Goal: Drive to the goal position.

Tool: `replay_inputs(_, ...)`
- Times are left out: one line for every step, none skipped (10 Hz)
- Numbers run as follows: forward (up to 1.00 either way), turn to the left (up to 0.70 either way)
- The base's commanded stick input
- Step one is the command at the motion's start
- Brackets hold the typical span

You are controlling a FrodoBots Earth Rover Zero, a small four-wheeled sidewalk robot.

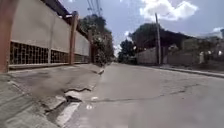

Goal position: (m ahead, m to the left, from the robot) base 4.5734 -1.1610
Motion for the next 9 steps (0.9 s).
replay_inputs(1.00, 0.00)
replay_inputs(1.00, 0.00)
replay_inputs(1.00, 0.00)
replay_inputs(1.00, 0.00)
replay_inputs(1.00, 0.00)
replay_inputs(1.00, 0.00)
replay_inputs(1.00, 0.00)
replay_inputs(1.00, 0.00)
replay_inputs(1.00, 0.00)
